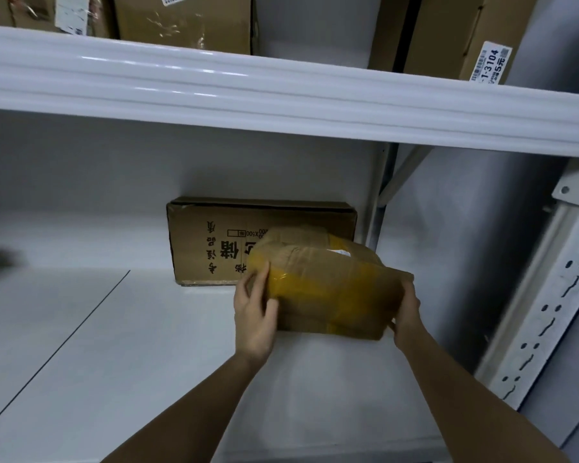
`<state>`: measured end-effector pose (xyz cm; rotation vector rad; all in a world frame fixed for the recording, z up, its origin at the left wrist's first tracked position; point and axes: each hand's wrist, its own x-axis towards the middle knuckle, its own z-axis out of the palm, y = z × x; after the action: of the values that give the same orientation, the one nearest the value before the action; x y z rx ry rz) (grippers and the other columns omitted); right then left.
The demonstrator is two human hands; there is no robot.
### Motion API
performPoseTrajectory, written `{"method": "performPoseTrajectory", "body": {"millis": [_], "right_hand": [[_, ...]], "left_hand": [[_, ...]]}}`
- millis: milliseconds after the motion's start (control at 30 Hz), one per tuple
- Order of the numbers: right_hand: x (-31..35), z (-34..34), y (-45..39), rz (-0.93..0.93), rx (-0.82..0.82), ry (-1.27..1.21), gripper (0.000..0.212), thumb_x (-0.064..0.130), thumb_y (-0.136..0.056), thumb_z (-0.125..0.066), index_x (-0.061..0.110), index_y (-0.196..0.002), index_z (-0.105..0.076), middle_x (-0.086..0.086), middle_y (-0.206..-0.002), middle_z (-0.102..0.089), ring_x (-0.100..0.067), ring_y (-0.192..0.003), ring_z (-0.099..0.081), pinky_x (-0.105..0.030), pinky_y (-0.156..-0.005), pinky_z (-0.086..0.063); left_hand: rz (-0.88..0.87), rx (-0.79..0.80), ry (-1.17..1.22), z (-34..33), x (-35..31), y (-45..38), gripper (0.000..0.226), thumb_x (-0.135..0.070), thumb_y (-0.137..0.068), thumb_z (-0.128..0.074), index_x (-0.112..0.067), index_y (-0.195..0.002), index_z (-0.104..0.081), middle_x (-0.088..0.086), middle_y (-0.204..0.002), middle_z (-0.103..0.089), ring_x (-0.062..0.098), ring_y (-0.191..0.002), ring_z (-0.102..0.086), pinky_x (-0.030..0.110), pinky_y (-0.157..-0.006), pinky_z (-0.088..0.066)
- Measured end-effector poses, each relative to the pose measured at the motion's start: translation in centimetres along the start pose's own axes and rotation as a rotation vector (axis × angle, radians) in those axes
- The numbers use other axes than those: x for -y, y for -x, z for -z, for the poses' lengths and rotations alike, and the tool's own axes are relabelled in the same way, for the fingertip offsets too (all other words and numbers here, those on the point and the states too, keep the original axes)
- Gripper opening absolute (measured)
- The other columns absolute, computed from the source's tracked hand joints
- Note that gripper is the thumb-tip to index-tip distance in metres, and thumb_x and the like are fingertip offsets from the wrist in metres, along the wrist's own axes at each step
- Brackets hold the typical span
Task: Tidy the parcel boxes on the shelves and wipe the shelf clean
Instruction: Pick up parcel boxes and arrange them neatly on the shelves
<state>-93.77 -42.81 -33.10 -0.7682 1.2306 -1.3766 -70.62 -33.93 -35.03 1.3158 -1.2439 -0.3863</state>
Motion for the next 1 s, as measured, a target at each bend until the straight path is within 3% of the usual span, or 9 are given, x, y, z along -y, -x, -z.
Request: {"method": "performPoseTrajectory", "body": {"millis": [67, 133, 300, 400, 467, 533, 633, 800, 1000], "right_hand": [[-0.1, 0.5, 1.1, -0.01, 0.009, -0.024, 0.064, 0.059, -0.098, -0.024, 0.024, -0.152, -0.019, -0.006, -0.154, -0.031, -0.033, -0.138, -0.034, -0.052, -0.111, -0.028], [-0.2, 0.9, 1.9, -0.019, 0.012, -0.059, 0.064, 0.059, -0.098, -0.023, 0.024, -0.152, -0.02, -0.006, -0.155, -0.031, -0.033, -0.139, -0.033, -0.051, -0.111, -0.028], [-0.5, 0.3, 4.1, -0.063, 0.014, -0.12, 0.063, 0.058, -0.098, -0.025, 0.022, -0.151, -0.026, -0.008, -0.151, -0.037, -0.033, -0.136, -0.038, -0.05, -0.107, -0.033], [-0.9, -0.2, 4.9, -0.066, 0.006, -0.162, 0.064, 0.06, -0.097, -0.025, 0.023, -0.149, -0.03, -0.008, -0.148, -0.041, -0.033, -0.133, -0.041, -0.051, -0.106, -0.035], [-1.3, -0.5, 5.2, -0.078, 0.007, -0.194, 0.063, 0.061, -0.097, -0.025, 0.024, -0.148, -0.032, -0.007, -0.147, -0.042, -0.032, -0.132, -0.042, -0.051, -0.107, -0.036], [-1.7, -0.8, 5.6, -0.092, 0.028, -0.226, 0.063, 0.061, -0.097, -0.026, 0.024, -0.148, -0.032, -0.007, -0.147, -0.042, -0.032, -0.131, -0.042, -0.051, -0.106, -0.037], [-2.2, -1.5, 6.1, -0.121, 0.075, -0.281, 0.063, 0.06, -0.096, -0.029, 0.021, -0.144, -0.038, -0.009, -0.139, -0.047, -0.03, -0.118, -0.049, -0.048, -0.096, -0.042], [-2.6, -2.3, 6.1, -0.122, 0.129, -0.376, 0.061, 0.057, -0.095, -0.031, 0.018, -0.141, -0.042, -0.012, -0.133, -0.052, -0.029, -0.1, -0.056, -0.046, -0.091, -0.045], [-2.6, -1.2, 6.2, -0.085, 0.156, -0.433, 0.061, 0.059, -0.093, -0.037, 0.02, -0.14, -0.044, -0.011, -0.129, -0.054, -0.029, -0.104, -0.058, -0.046, -0.089, -0.046]], "left_hand": [[-0.127, 0.038, -0.06, 0.6, -0.3, 0.8, 0.052, -0.059, -0.089, -0.036, -0.065, -0.137, -0.019, -0.009, -0.155, -0.009, 0.019, -0.144, -0.012, 0.045, -0.117, -0.021], [-0.22, 0.091, -0.147, 1.2, -0.7, 1.2, 0.06, -0.077, -0.082, -0.03, -0.066, -0.139, -0.013, -0.011, -0.158, 0.004, 0.019, -0.147, 0.0, 0.052, -0.117, -0.017], [-0.33, 0.12, -0.269, 2.8, -3.0, 1.2, 0.068, -0.086, -0.077, -0.023, -0.066, -0.139, -0.004, -0.011, -0.158, 0.019, 0.019, -0.146, 0.017, 0.059, -0.116, -0.008], [-0.437, 0.118, -0.294, 3.5, -4.7, 1.5, 0.07, -0.084, -0.079, -0.019, -0.061, -0.142, 0.002, -0.012, -0.16, 0.011, 0.016, -0.146, 0.015, 0.06, -0.115, -0.005], [-0.452, 0.077, -0.214, 4.0, -5.8, 1.8, 0.074, -0.08, -0.083, -0.019, -0.049, -0.148, 0.0, -0.016, -0.159, -0.001, 0.015, -0.148, 0.004, 0.06, -0.116, -0.011], [-0.478, 0.007, -0.178, 4.4, -6.8, 2.0, 0.077, -0.075, -0.087, -0.018, -0.033, -0.152, -0.01, -0.016, -0.158, -0.013, 0.013, -0.147, -0.009, 0.057, -0.116, -0.015], [-0.655, -0.04, -0.285, 4.6, -8.0, 2.6, 0.078, -0.068, -0.092, -0.013, -0.018, -0.15, -0.024, -0.005, -0.158, -0.021, 0.017, -0.147, -0.015, 0.046, -0.119, -0.01], [-0.878, -0.01, -0.365, 4.5, -9.2, 3.5, 0.069, -0.064, -0.092, -0.019, -0.02, -0.144, -0.034, 0.009, -0.154, -0.026, 0.026, -0.146, -0.018, 0.049, -0.118, -0.008], [-0.795, -0.043, -0.456, 6.1, -8.0, 2.8, 0.073, -0.068, -0.09, -0.019, -0.022, -0.144, -0.033, 0.003, -0.156, -0.027, 0.022, -0.145, -0.021, 0.051, -0.115, -0.014]]}}
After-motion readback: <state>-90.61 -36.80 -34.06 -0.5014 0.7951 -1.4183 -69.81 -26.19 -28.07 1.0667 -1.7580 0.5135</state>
